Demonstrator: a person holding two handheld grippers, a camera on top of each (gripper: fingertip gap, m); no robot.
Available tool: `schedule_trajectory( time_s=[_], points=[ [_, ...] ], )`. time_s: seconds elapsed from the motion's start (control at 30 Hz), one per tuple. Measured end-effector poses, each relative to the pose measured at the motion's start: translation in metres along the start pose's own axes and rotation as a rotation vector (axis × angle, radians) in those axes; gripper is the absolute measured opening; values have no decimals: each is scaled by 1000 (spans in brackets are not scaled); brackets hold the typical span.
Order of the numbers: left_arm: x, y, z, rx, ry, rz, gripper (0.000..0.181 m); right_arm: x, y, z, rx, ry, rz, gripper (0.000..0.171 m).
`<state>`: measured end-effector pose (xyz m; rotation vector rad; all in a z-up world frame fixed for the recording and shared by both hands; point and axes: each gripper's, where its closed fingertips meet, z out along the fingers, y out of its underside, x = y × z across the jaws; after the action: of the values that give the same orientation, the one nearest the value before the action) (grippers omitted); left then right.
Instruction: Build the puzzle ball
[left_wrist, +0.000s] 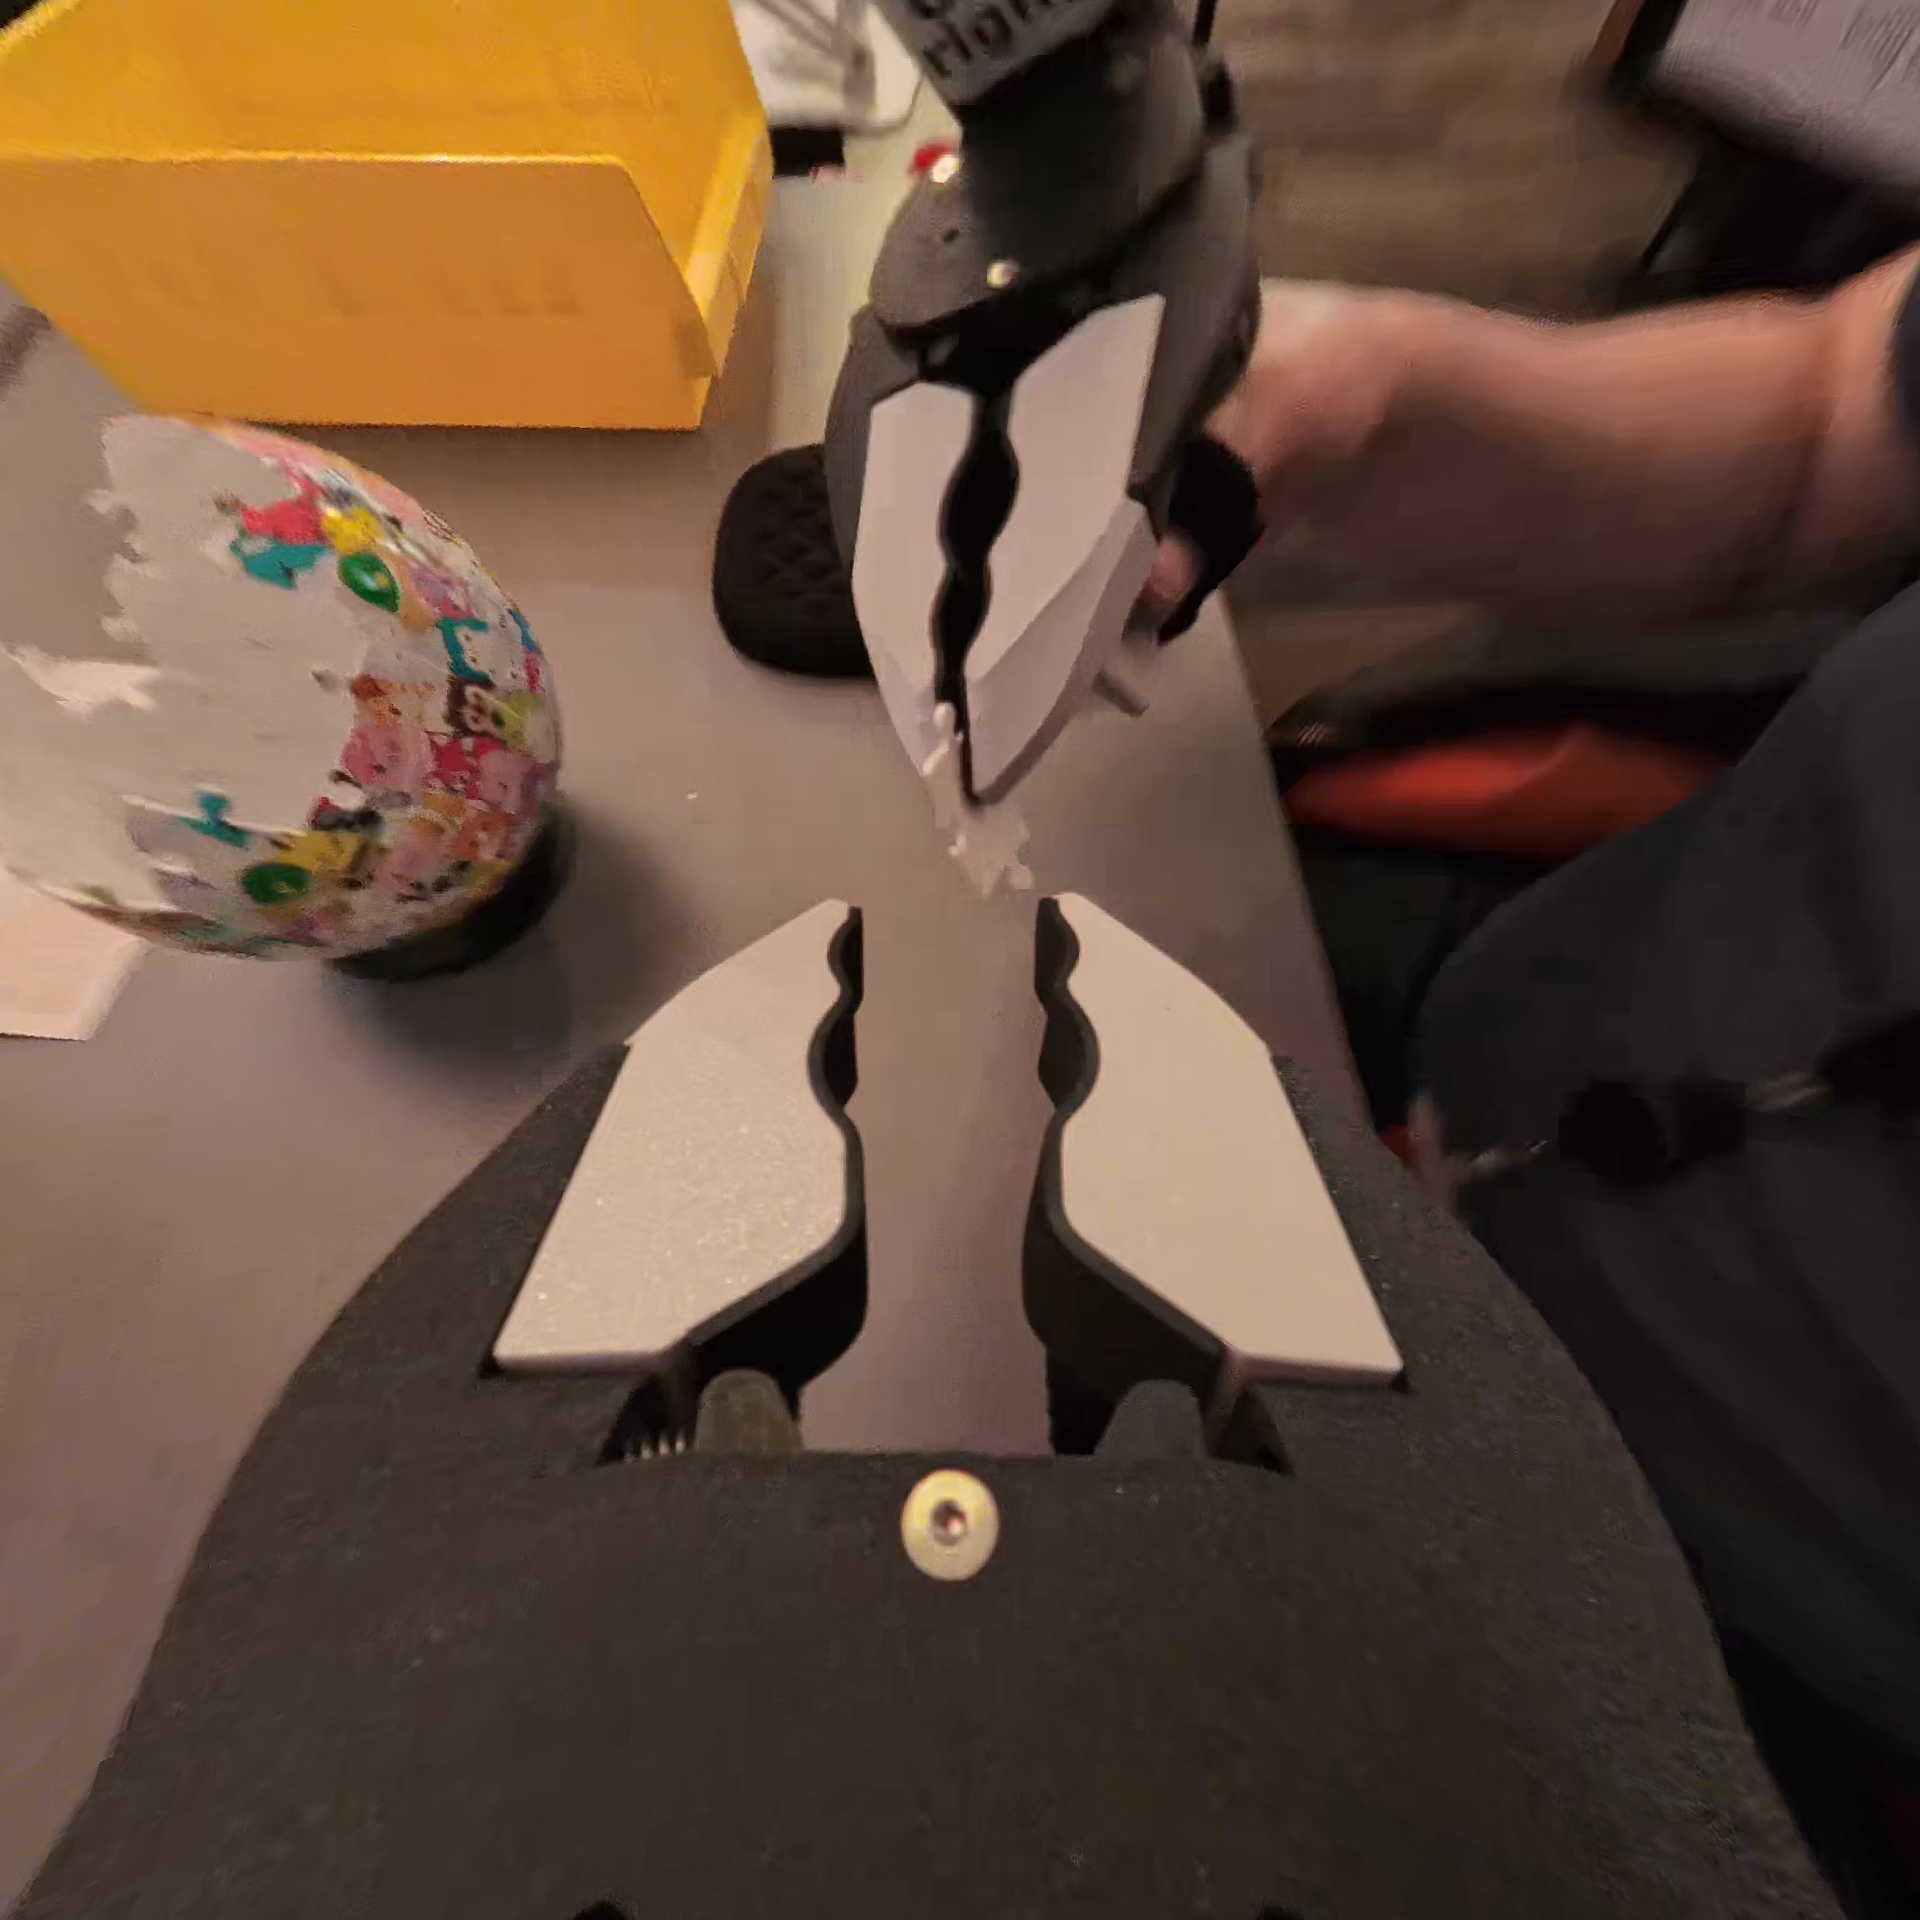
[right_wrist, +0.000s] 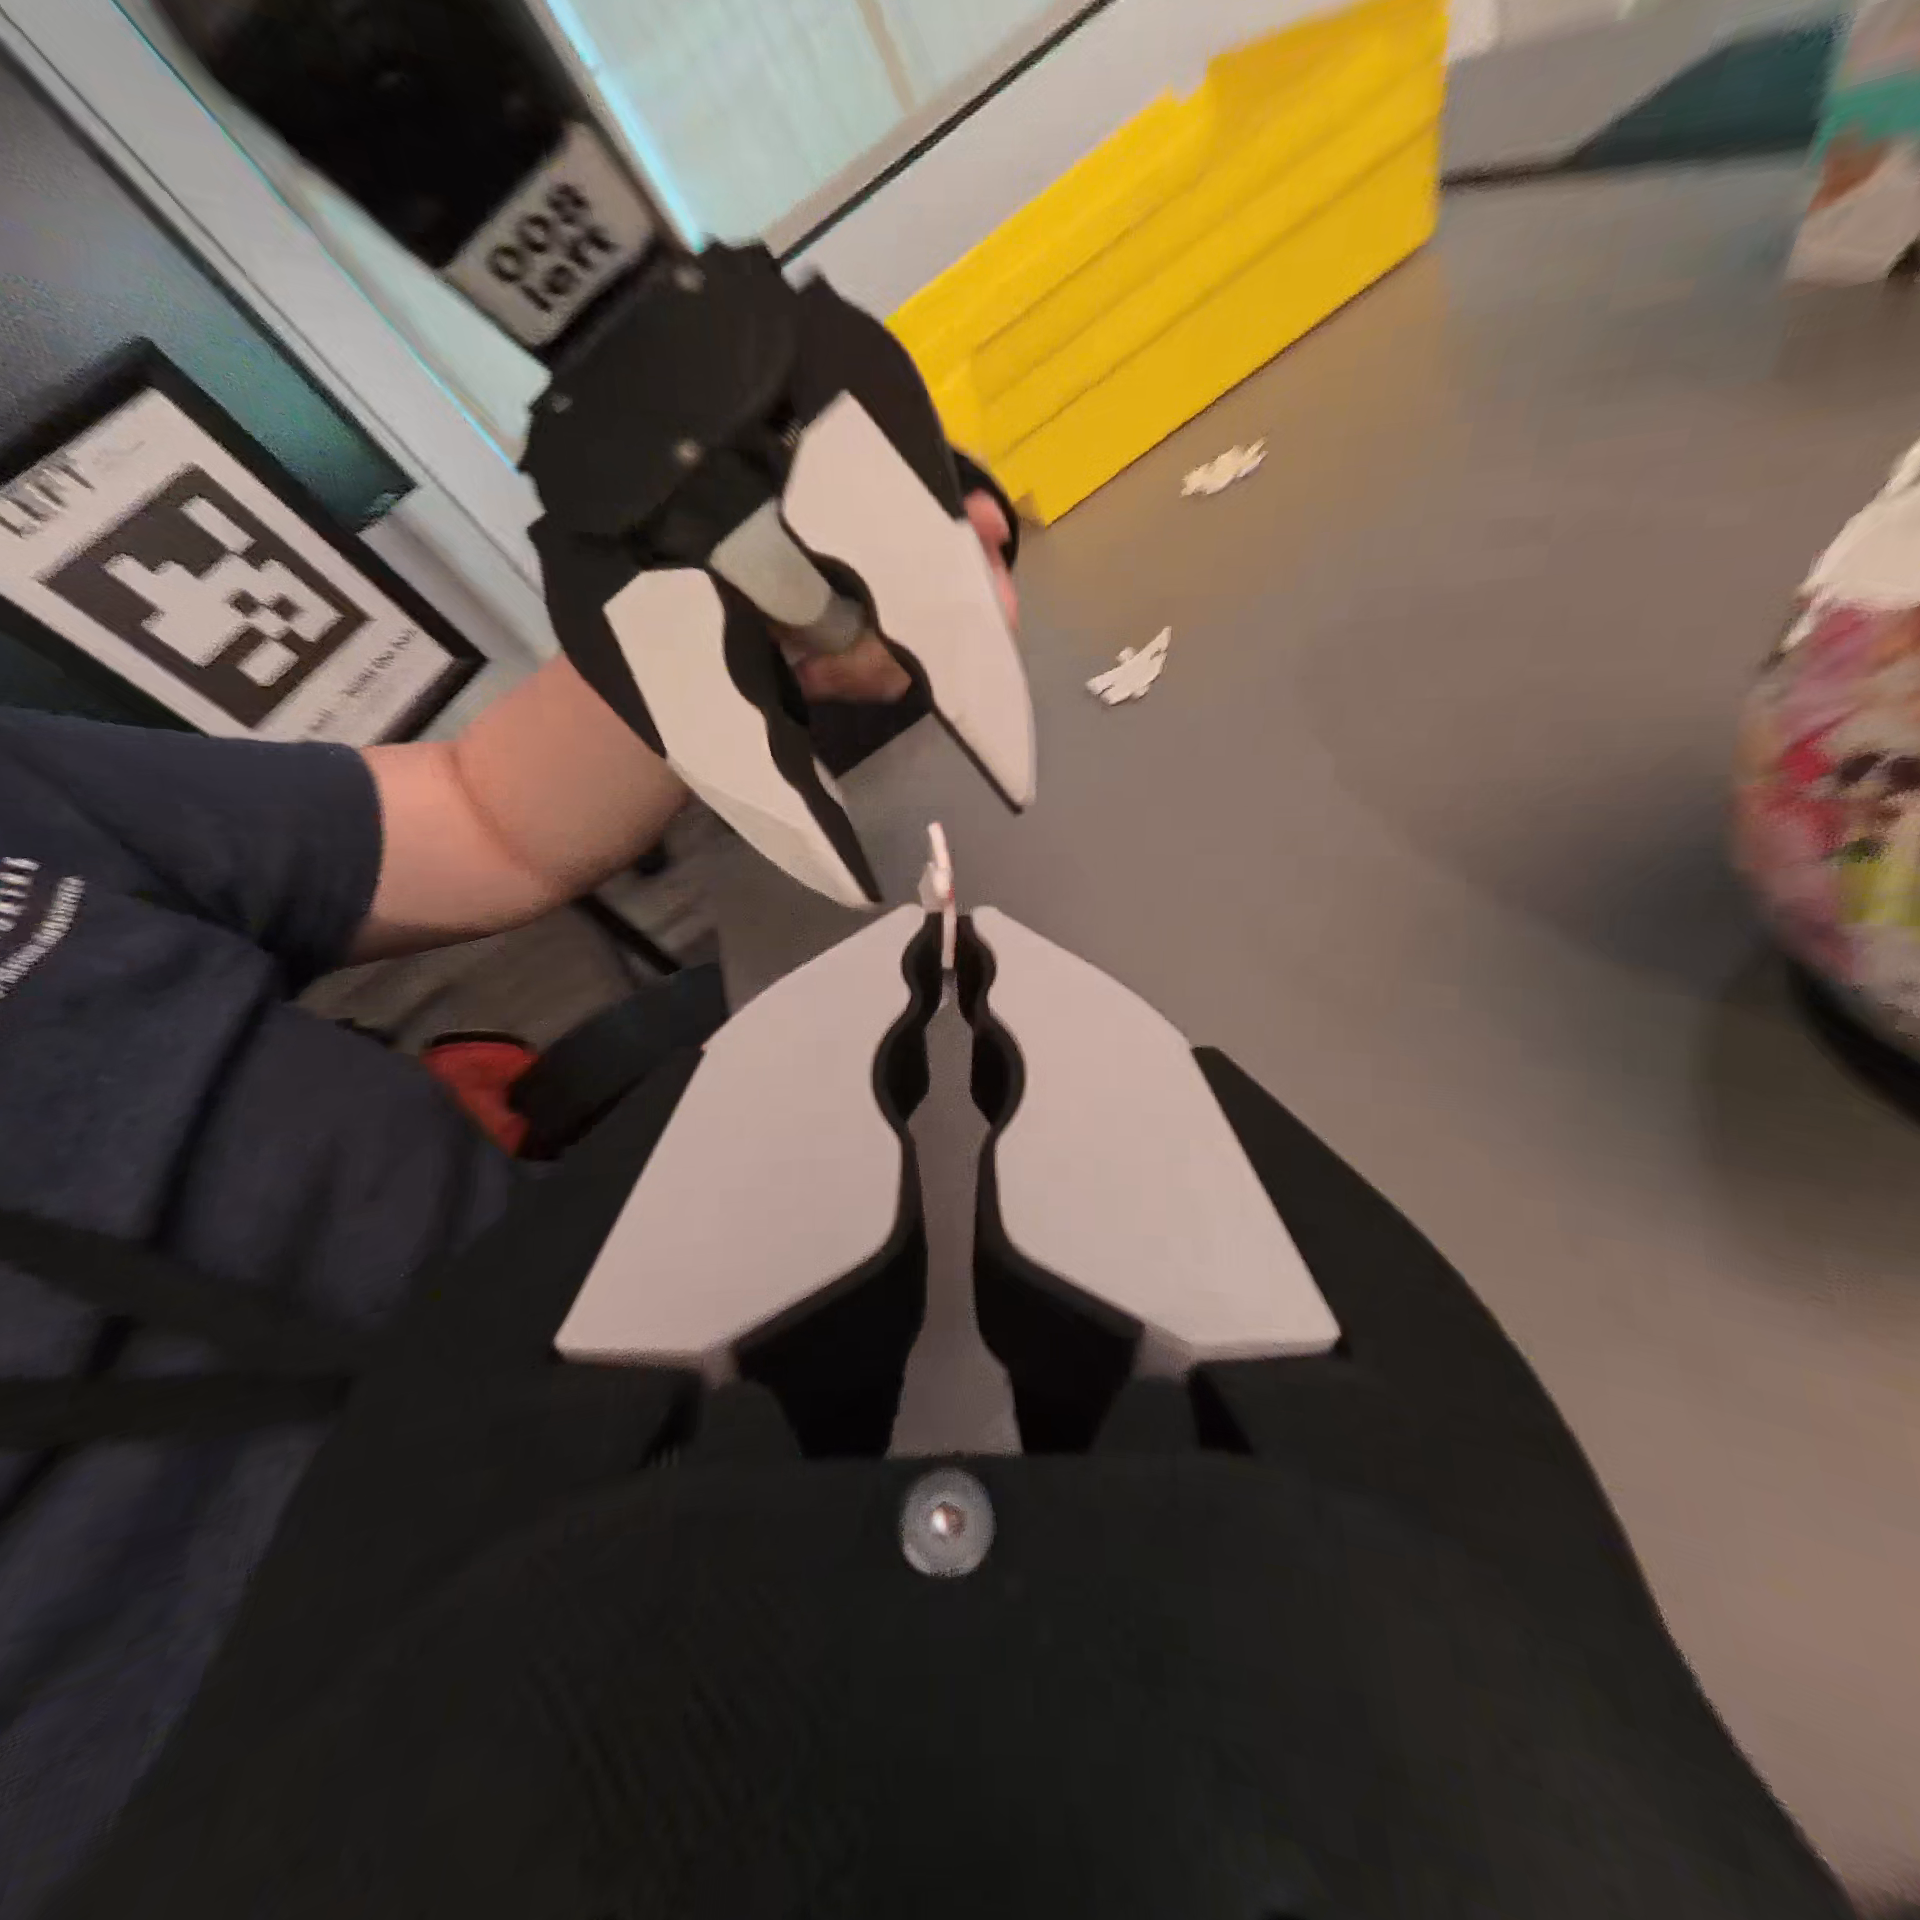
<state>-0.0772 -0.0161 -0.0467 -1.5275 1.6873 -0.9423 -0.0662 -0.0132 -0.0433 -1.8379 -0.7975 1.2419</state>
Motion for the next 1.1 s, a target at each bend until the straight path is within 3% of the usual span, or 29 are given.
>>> schedule_trajectory(
  time_s=[0.13, 0.37, 0.63, 0.83, 0.9, 0.97, 1.1],
  points=[
    [0, -9, 6, 153, 116, -223, 27, -6, -16, -9, 64, 10, -120, 3],
    [5, -17, 17, 211, 182, -227, 4, -2, -18, -10, 71, 36, -170, 3],
    [2, -22, 15, 227, 173, -267, 2, -7, -27, -19, 42, 16, -236, 10],
    [1, -28, 11, 256, 173, -296, 2, -9, -31, -20, -102, 8, -256, 16],
    [2, -28, 12, 253, 179, -304, 2, -7, -31, -18, -108, 18, -269, 15],
    [1, -28, 12, 259, 172, -310, 2, -8, -30, -17, -112, 3, -260, 4],
    [3, -30, 8, 292, 195, -337, 7, -5, -33, -17, -84, -16, -174, 3]
  ],
)
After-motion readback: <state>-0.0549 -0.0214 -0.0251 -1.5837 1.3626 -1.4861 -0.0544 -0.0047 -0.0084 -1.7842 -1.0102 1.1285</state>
